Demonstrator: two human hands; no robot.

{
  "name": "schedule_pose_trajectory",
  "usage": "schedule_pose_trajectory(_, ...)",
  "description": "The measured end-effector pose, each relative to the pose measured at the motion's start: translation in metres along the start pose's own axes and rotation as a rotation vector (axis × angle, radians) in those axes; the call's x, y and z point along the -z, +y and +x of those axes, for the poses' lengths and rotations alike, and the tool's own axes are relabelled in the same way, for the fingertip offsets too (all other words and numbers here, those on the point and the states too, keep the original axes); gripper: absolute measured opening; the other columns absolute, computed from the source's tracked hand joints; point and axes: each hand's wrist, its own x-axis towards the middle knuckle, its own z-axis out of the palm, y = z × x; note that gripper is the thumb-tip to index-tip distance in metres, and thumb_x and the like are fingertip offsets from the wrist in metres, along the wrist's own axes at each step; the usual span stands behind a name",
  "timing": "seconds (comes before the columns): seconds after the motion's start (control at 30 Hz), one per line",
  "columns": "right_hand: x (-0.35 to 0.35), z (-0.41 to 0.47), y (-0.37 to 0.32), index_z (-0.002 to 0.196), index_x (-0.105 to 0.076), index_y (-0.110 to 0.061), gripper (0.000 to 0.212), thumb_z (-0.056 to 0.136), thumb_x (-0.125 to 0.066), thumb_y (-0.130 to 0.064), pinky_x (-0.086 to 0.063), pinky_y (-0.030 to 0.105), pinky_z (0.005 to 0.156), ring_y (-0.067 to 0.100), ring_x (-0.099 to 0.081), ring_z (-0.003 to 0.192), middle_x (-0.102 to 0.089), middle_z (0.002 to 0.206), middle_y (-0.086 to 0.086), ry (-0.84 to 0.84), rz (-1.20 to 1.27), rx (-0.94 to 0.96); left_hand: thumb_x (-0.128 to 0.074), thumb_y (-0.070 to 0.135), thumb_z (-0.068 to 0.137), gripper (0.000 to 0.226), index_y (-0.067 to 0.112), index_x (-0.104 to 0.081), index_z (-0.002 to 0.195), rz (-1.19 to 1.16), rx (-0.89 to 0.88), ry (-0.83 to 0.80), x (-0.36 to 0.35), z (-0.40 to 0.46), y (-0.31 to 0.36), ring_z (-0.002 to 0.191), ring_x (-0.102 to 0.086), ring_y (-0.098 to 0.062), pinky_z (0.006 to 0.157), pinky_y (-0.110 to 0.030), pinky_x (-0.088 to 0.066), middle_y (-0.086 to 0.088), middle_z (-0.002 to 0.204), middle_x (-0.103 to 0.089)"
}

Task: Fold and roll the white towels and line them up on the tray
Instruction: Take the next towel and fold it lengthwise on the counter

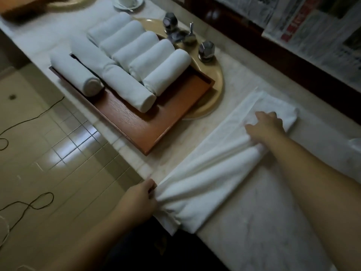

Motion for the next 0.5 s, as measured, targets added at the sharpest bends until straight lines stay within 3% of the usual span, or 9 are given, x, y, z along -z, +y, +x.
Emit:
schedule_pose_trajectory(0.13,0.020,0.018,0.002,0.147,-0.050,-0.023,0.052,0.098,-0.056,-0.039,-0.045,0.048,0.101,0.036,-0.041,0.134,-0.038,0.149,0.012,0.079,0.057,0.014,-0.062,0.027,0.088,0.011,0.033,-0.059,0.097,-0.059,-0.009,0.103,-0.012,0.000,0.022,0.079,-0.061,-0.005,0.065,-0.028,-0.050,0.010,0.089,-0.067)
schedule_pose_trajectory(0.23,0.036,0.043,0.008,0.154,-0.042,-0.022,0.056,0.100,-0.055,-0.030,-0.043,0.050,0.105,0.036,-0.040,0.138,-0.036,0.155,0.012,0.132,0.061,0.052,-0.063,0.043,0.093,0.012,0.033,-0.058,0.098,-0.037,-0.030,0.155,-0.019,0.006,0.035,0.082,-0.061,-0.007,0.073,-0.033,-0.053,0.012,0.088,-0.066)
schedule_pose_trajectory(0.33,0.046,0.066,0.009,0.157,-0.038,-0.022,0.060,0.100,-0.055,-0.031,-0.044,0.052,0.107,0.039,-0.045,0.135,-0.039,0.157,0.013,0.076,0.033,0.048,-0.057,0.060,0.097,0.021,0.039,-0.053,0.099,-0.002,-0.048,0.198,-0.024,0.014,0.040,0.082,-0.060,-0.008,0.075,-0.034,-0.052,0.014,0.088,-0.061)
schedule_pose_trajectory(0.43,0.053,0.084,0.009,0.145,-0.051,-0.025,0.051,0.096,-0.063,-0.036,-0.038,0.054,0.109,0.039,-0.052,0.127,-0.050,0.145,0.011,0.081,0.018,0.031,-0.053,0.063,0.098,0.024,0.039,-0.053,0.099,0.015,-0.030,0.217,-0.024,0.020,0.044,0.082,-0.061,-0.008,0.077,-0.036,-0.054,0.013,0.089,-0.063)
schedule_pose_trajectory(0.5,0.057,0.094,0.010,0.131,-0.061,-0.020,0.044,0.091,-0.071,-0.037,-0.044,0.049,0.106,0.037,-0.058,0.118,-0.062,0.130,0.010,0.068,0.070,0.051,-0.052,0.062,0.099,0.024,0.037,-0.054,0.100,0.037,-0.020,0.234,-0.024,0.022,0.044,0.082,-0.063,-0.009,0.079,-0.037,-0.056,0.012,0.089,-0.065)
